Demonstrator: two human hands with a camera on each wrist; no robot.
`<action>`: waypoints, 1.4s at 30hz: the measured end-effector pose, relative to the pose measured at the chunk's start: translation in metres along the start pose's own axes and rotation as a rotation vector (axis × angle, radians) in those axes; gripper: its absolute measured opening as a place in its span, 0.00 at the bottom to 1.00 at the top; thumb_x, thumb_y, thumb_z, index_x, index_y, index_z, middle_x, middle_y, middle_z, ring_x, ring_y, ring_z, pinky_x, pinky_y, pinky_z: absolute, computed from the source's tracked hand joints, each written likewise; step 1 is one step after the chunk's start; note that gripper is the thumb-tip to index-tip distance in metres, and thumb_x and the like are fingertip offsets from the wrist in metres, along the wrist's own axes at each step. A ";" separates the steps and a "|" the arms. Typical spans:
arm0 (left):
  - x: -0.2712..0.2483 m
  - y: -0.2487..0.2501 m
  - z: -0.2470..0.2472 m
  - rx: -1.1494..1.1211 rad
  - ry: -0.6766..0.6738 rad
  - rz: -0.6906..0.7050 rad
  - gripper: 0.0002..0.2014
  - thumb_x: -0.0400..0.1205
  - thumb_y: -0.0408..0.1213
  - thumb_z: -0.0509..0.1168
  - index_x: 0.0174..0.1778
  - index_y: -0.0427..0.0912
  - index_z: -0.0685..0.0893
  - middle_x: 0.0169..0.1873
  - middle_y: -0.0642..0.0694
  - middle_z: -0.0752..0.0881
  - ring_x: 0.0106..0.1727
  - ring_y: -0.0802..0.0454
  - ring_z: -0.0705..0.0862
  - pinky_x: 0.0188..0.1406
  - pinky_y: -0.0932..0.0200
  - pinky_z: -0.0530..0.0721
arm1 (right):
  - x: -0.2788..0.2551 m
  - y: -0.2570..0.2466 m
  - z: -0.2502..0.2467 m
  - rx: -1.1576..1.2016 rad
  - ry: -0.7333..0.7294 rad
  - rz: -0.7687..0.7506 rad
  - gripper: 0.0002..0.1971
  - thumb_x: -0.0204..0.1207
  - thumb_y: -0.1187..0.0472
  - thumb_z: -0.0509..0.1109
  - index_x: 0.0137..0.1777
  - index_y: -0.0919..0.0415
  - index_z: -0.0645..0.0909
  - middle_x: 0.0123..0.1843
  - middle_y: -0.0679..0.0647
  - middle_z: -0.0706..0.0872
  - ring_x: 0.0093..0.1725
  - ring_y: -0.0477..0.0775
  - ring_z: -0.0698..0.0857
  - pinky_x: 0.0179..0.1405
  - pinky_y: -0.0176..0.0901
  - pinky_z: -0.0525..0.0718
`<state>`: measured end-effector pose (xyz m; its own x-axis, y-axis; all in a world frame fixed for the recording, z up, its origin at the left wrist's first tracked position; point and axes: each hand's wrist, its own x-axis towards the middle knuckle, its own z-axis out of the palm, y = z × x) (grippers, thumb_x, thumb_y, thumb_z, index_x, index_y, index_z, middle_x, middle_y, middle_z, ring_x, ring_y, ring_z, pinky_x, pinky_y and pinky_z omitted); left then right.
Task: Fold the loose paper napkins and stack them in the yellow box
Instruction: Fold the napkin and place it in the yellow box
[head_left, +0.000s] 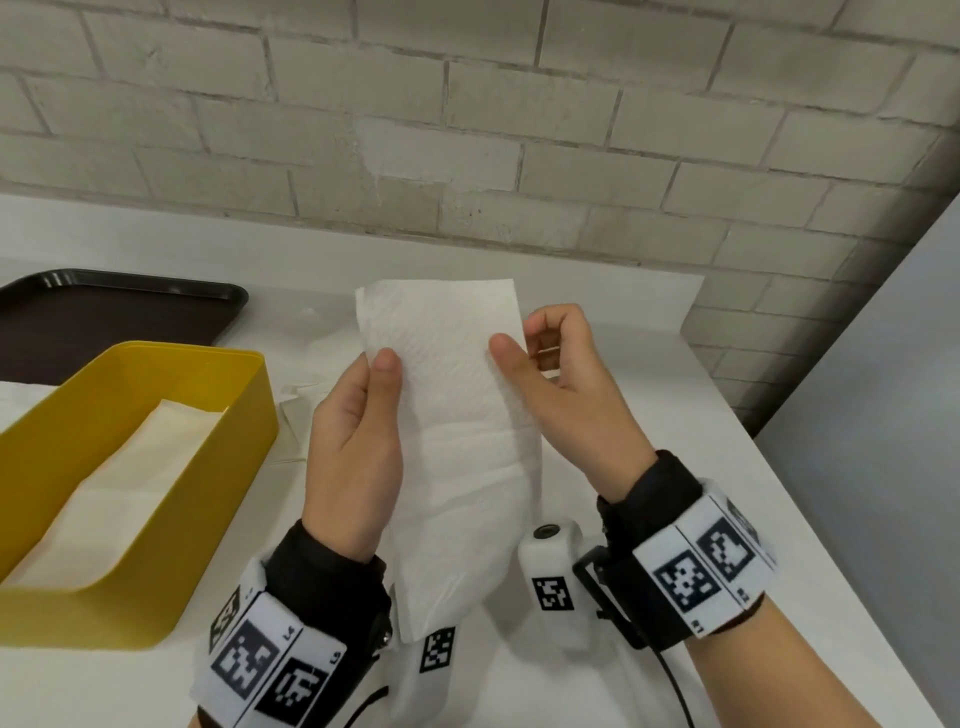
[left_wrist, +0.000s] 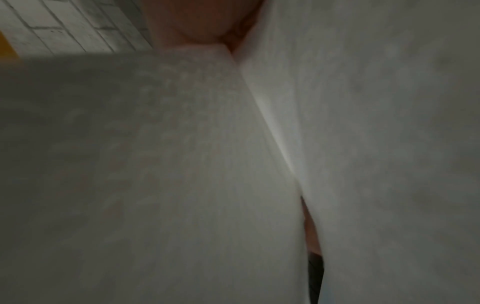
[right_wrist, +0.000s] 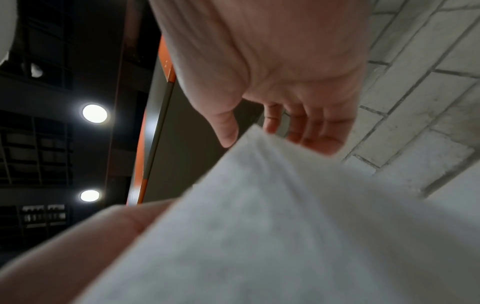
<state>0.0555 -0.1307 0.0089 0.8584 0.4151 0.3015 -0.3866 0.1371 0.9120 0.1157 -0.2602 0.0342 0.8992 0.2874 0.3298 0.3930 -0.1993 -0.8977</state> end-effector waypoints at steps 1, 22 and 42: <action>0.001 0.000 -0.001 0.003 0.013 0.004 0.14 0.86 0.40 0.52 0.51 0.50 0.84 0.49 0.56 0.90 0.55 0.58 0.87 0.55 0.62 0.85 | -0.001 -0.001 0.001 0.025 -0.047 0.046 0.08 0.78 0.51 0.64 0.49 0.48 0.66 0.51 0.48 0.76 0.43 0.43 0.77 0.46 0.30 0.78; 0.007 -0.006 -0.042 0.430 0.049 0.118 0.22 0.82 0.22 0.57 0.49 0.60 0.81 0.52 0.71 0.80 0.62 0.67 0.78 0.71 0.56 0.74 | 0.043 0.048 -0.015 -0.546 -0.330 0.305 0.09 0.79 0.52 0.65 0.47 0.57 0.73 0.42 0.49 0.78 0.42 0.51 0.79 0.35 0.37 0.72; 0.005 -0.012 -0.056 0.472 0.085 0.081 0.20 0.82 0.24 0.58 0.47 0.59 0.82 0.49 0.70 0.80 0.51 0.87 0.74 0.52 0.89 0.68 | 0.085 0.103 0.035 -1.202 -0.448 0.232 0.12 0.80 0.60 0.58 0.59 0.61 0.77 0.61 0.58 0.79 0.53 0.59 0.79 0.48 0.47 0.74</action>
<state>0.0454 -0.0796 -0.0159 0.7939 0.4820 0.3707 -0.2390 -0.3132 0.9191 0.2256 -0.2238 -0.0400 0.9188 0.3723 -0.1312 0.3728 -0.9277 -0.0220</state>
